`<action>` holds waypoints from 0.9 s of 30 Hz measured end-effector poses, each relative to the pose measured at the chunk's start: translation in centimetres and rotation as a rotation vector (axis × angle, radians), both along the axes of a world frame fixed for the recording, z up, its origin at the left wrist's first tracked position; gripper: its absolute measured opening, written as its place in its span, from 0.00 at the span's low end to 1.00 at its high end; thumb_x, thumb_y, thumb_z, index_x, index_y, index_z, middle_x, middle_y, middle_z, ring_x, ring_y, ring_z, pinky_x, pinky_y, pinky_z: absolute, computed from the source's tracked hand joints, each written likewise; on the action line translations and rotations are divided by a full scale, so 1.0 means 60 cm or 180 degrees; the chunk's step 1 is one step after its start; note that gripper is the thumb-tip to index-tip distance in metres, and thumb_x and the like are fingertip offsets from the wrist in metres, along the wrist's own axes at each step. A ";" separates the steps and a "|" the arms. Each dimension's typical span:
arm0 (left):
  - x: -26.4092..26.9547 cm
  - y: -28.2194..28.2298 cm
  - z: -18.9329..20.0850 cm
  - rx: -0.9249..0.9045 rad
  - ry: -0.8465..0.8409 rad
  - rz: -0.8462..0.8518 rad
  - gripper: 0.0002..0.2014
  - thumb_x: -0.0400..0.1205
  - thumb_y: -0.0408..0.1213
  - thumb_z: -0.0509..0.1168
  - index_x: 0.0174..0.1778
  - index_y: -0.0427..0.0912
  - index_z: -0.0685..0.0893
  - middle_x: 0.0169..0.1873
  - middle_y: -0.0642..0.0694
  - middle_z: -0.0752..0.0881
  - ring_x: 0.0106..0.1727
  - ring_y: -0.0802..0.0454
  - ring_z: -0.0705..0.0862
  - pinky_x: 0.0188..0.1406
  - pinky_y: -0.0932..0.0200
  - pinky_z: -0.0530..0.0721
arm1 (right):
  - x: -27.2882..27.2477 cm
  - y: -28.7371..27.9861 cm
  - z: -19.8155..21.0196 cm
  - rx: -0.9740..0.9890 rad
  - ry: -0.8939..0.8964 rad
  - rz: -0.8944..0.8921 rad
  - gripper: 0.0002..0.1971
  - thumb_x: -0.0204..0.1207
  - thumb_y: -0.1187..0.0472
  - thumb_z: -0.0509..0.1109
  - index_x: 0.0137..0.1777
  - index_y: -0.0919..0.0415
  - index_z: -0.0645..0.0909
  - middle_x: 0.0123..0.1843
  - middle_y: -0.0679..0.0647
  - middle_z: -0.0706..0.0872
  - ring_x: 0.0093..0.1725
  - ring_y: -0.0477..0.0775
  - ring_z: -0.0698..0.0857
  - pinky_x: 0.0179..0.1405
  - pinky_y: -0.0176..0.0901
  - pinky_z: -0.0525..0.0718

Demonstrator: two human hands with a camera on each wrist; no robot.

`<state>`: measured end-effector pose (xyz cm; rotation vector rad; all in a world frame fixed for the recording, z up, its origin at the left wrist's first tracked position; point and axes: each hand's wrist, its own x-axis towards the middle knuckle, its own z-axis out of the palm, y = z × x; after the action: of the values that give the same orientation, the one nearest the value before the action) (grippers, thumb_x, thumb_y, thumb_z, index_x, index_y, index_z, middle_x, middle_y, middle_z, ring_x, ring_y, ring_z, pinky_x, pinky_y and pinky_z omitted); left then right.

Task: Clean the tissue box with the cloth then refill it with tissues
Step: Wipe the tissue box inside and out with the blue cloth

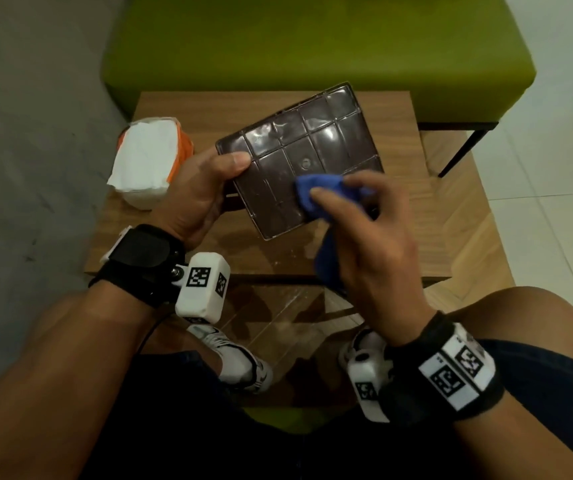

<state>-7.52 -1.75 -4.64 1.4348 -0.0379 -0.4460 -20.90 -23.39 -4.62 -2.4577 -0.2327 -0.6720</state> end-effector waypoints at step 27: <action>-0.010 0.001 -0.020 0.0054 -0.0117 -0.0025 0.34 0.77 0.51 0.74 0.77 0.38 0.84 0.69 0.29 0.88 0.71 0.23 0.86 0.69 0.20 0.84 | 0.004 0.011 0.033 -0.0343 0.0207 -0.0040 0.11 0.83 0.69 0.69 0.62 0.66 0.88 0.61 0.64 0.81 0.58 0.58 0.77 0.51 0.42 0.75</action>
<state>-8.14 -1.68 -5.86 1.4599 -0.0695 -0.4274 -20.65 -22.70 -2.66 -2.5810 -0.2337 -0.5978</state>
